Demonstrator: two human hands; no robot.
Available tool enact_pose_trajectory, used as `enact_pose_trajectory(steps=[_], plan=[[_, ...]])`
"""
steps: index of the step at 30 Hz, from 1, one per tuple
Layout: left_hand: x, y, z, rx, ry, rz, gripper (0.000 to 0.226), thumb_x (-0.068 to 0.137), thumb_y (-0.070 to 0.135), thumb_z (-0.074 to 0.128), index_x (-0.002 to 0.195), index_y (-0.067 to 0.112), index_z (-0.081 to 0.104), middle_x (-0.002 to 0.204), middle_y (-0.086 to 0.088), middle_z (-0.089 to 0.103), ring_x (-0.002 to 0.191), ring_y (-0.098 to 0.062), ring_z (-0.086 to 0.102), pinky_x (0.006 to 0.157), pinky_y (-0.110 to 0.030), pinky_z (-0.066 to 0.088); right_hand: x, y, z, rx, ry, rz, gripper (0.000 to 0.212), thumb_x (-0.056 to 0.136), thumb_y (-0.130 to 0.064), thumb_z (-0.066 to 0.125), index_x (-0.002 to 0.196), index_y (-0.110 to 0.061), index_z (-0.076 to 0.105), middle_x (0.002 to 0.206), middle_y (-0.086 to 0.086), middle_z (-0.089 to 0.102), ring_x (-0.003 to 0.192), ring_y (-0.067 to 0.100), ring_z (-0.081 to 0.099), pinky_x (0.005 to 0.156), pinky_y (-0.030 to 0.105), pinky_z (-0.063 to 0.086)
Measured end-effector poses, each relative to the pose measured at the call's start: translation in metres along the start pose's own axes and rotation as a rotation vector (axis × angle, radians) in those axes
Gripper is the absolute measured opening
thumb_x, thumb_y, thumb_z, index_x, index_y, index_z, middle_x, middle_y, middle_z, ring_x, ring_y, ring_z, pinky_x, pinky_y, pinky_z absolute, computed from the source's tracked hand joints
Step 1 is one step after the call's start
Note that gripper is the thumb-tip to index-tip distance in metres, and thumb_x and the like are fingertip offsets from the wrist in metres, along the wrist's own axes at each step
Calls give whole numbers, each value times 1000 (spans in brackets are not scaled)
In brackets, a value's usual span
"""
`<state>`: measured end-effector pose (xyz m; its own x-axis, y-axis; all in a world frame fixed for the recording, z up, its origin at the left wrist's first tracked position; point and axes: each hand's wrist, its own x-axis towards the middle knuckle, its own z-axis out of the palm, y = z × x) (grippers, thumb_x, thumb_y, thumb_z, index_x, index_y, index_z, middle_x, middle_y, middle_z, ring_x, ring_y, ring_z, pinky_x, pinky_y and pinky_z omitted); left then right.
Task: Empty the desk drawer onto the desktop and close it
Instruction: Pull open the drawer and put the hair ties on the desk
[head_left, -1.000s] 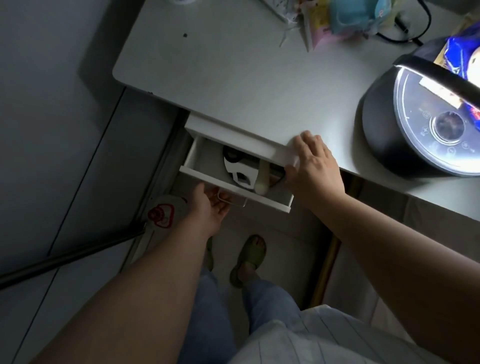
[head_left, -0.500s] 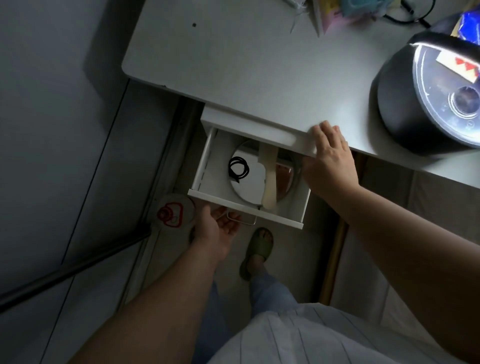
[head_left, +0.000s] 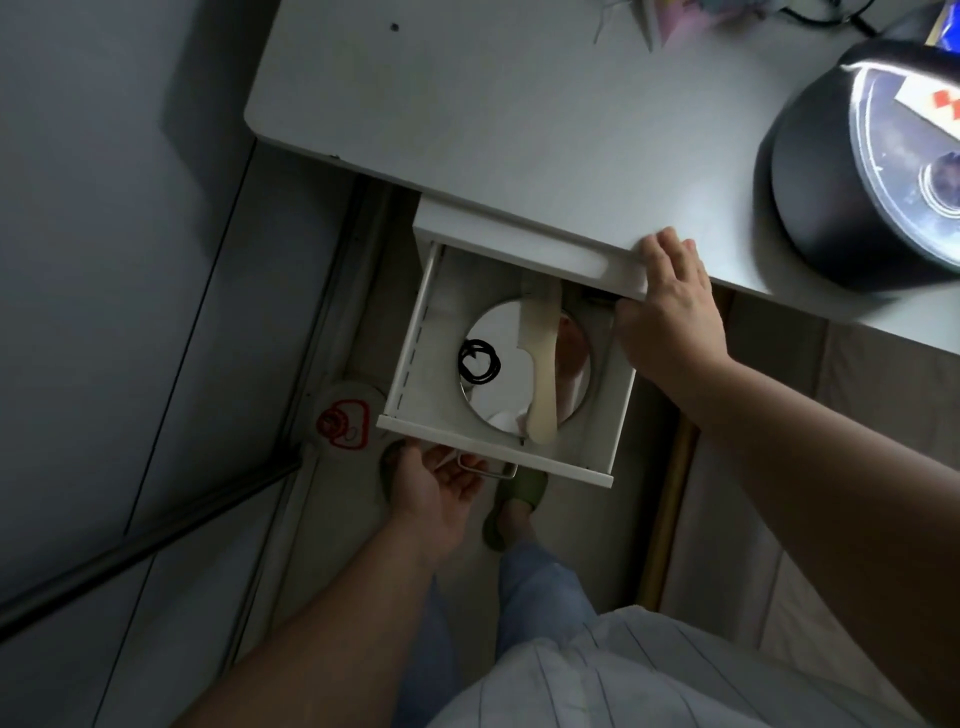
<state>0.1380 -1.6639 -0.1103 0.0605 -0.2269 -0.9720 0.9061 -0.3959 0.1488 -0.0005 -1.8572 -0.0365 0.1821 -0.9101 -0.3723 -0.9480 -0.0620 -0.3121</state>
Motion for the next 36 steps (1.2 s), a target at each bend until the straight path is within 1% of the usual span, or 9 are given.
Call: enact_pose_trajectory(steps=[9,13,16,19,21,24,28,32,36], plan=[[-4,7,0,116,54,6,34,92,35,40,75,11,58,74,-11,59,74,-23,57,72,-32,42,-13,1,4,96,7,58,65,90,-14,46,149,-18,19,160,-1,9,148,16,0,121,35,8],[-11,28,-7,285,149,52,27,93,25,39,92,7,58,79,-9,59,75,-20,55,77,-33,43,-48,8,17,263,38,135,65,90,-15,49,149,-16,22,159,1,14,147,14,8,118,29,10],[-12,56,-10,435,285,181,25,92,13,39,80,9,60,80,-8,61,74,-19,57,78,-32,48,-73,14,32,410,-3,251,66,90,-15,51,149,-18,21,158,0,18,145,15,14,117,33,15],[-12,80,-1,708,330,319,35,85,17,38,105,13,67,111,-15,67,101,-32,62,96,-47,49,-86,16,44,578,-66,453,65,92,-16,52,148,-19,21,155,2,27,142,19,25,115,40,27],[-16,89,14,856,293,359,48,84,19,34,126,19,58,123,-13,63,112,-33,59,100,-50,46,-89,15,49,711,-128,577,57,93,-17,51,145,-19,29,137,3,48,128,22,45,94,39,48],[-22,97,42,983,235,418,52,82,20,37,130,21,56,130,-8,61,116,-32,57,102,-49,45,-88,11,51,824,-166,653,42,94,-15,48,135,-17,43,95,-10,56,83,8,54,60,21,41],[-23,100,56,1050,240,449,44,90,14,38,131,11,53,133,-13,55,114,-29,51,106,-40,40,-86,9,52,893,-145,715,38,94,-15,48,132,-16,47,104,-3,56,88,12,51,67,24,41],[-24,96,52,1069,235,464,43,89,13,39,129,15,56,119,-6,57,98,-21,47,97,-34,42,-89,6,51,919,-128,738,38,94,-11,46,132,-15,47,105,-2,51,88,11,49,62,22,40],[-30,93,44,1095,224,457,43,89,12,39,128,15,57,109,3,54,98,-21,49,89,-30,41,-98,2,56,931,-114,783,39,94,-10,45,133,-15,47,107,-2,50,97,15,46,76,29,41]])
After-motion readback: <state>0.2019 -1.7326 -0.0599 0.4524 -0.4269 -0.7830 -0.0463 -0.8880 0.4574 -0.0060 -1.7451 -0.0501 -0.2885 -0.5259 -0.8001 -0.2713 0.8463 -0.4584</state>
